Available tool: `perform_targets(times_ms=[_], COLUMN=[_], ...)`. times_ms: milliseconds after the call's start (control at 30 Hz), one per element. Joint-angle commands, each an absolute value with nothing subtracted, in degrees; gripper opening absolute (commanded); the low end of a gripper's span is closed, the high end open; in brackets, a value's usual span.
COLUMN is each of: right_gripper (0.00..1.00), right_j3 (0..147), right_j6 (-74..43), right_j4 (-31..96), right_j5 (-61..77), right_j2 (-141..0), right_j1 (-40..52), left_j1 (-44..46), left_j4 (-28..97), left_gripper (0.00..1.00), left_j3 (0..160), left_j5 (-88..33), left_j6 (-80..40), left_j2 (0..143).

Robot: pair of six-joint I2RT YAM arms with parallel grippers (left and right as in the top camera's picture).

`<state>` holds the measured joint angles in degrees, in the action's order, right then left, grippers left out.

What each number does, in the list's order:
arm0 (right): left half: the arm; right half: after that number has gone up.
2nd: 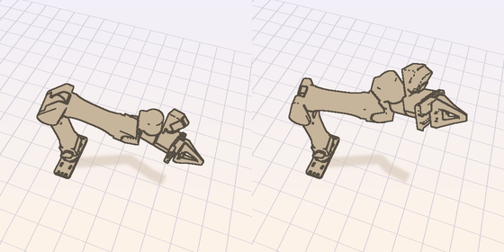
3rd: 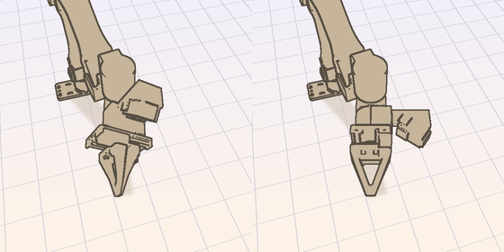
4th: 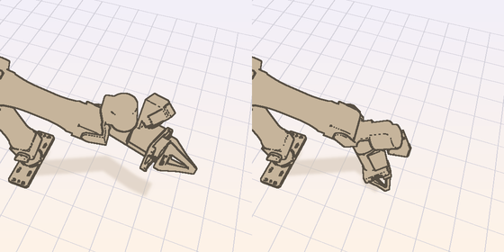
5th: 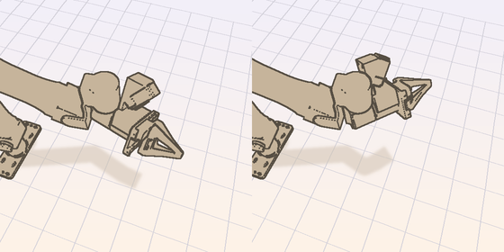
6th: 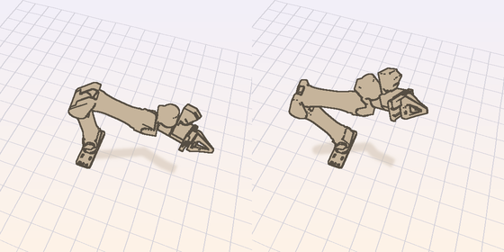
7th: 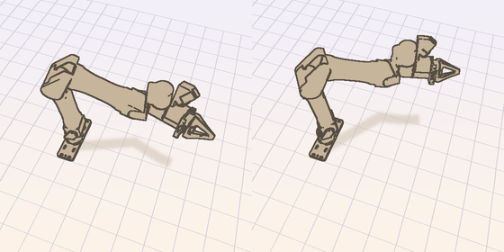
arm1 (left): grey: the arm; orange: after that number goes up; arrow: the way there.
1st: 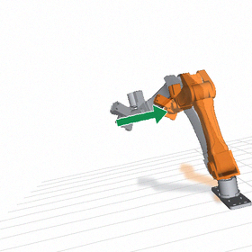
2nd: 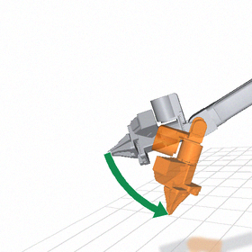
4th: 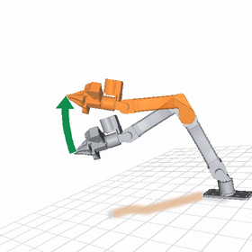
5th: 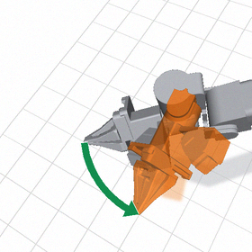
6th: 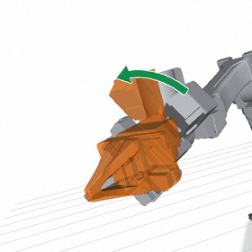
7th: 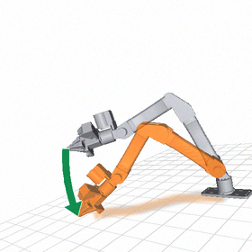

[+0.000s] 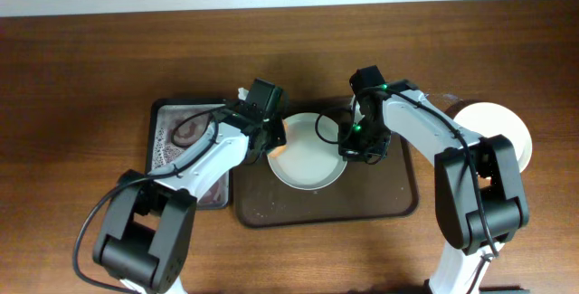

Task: Clean dirty plates on tray and stack at the side
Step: 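Scrub the held plate with the sponge in the left gripper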

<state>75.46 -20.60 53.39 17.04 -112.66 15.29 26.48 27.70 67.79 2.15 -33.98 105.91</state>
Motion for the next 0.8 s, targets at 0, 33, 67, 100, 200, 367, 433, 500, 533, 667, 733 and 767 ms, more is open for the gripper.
perform_targets(times_ms=[0, 33, 67, 100, 200, 367, 433, 500, 533, 667, 733, 767], right_gripper=[0.04, 0.04, 0.04, 0.04, 0.04, 0.04, 0.04, 0.04, 0.04, 0.04, 0.04, 0.04], right_j3=[75.2, 75.2, 75.2, 75.2, 75.2, 75.2, 75.2, 75.2, 75.2, 75.2, 75.2, 75.2], right_j6=[-20.2, -20.2, -20.2, -20.2, -20.2, -20.2, -20.2, -20.2, -20.2, -20.2, -20.2, -20.2], right_j4=[54.0, 54.0, 54.0, 54.0, 53.9, 54.0, 54.0, 54.0, 54.0, 54.0, 54.0, 54.0], right_j5=[15.2, 15.2, 15.2, 15.2, 14.7, 14.8, 14.8, 14.8, 14.8, 14.8, 14.8, 14.8], right_j2=[-111.1, -111.1, -111.1, -111.1, -111.1, -111.1, -111.1, -111.1, -111.1, -111.1, -111.1, -111.1], right_j1=[15.5, 15.5, 15.5, 15.5, 15.5, 15.5, 15.5, 15.5, 15.5, 15.5, 15.5, 15.5], left_j1=[25.7, 25.7, 25.7, 25.7, 25.8, 26.6, 28.4, 29.5, 29.5, 29.5, 29.5, 29.5], left_j4=[27.7, 28.4, 29.3, 31.2, 34.2, 31.1, 28.1, 27.9, 28.0, 29.7, 31.6, 32.0], left_gripper=[0.00, 0.00, 0.00, 0.00, 0.00, 0.00, 0.00, 0.00, 0.00, 0.00, 0.00, 0.00], left_j3=[68.9, 68.9, 68.9, 68.9, 68.4, 66.7, 66.7, 66.7, 66.7, 66.7, 66.7, 66.7], left_j5=[5.6, 5.7, 5.9, 6.0, 0.3, -9.7, -12.1, -12.1, -12.1, -5.1, 3.3, 7.9], left_j6=[-32.9, -32.6, -32.0, -31.5, -31.6, -31.6, -31.6, -31.6, -31.6, -31.6, -31.6, -31.6], left_j2=[98.9, 97.3, 96.0, 94.4, 94.1, 97.9, 101.8, 104.7, 106.1, 107.9, 107.9, 107.9])
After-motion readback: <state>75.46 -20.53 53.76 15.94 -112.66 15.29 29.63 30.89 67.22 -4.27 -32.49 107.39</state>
